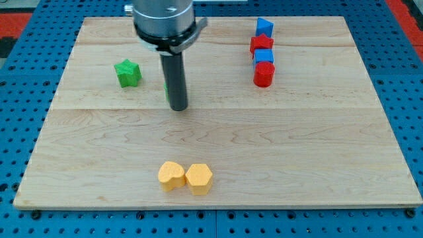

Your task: Push the green circle to the right of the green star

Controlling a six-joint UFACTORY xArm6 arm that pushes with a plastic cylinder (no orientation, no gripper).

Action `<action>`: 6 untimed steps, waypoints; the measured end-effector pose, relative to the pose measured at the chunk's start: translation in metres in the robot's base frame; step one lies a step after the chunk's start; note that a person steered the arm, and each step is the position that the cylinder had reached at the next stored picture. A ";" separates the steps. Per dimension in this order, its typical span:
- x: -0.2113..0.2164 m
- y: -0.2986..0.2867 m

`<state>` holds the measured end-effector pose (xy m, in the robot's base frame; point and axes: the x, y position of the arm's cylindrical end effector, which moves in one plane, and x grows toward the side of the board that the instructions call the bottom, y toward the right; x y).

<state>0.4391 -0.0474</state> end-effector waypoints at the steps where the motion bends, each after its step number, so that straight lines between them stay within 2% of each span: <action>1: -0.036 0.011; 2: -0.008 0.021; 3: -0.021 -0.025; 4: -0.063 -0.031; 5: -0.019 0.002; 6: -0.057 0.051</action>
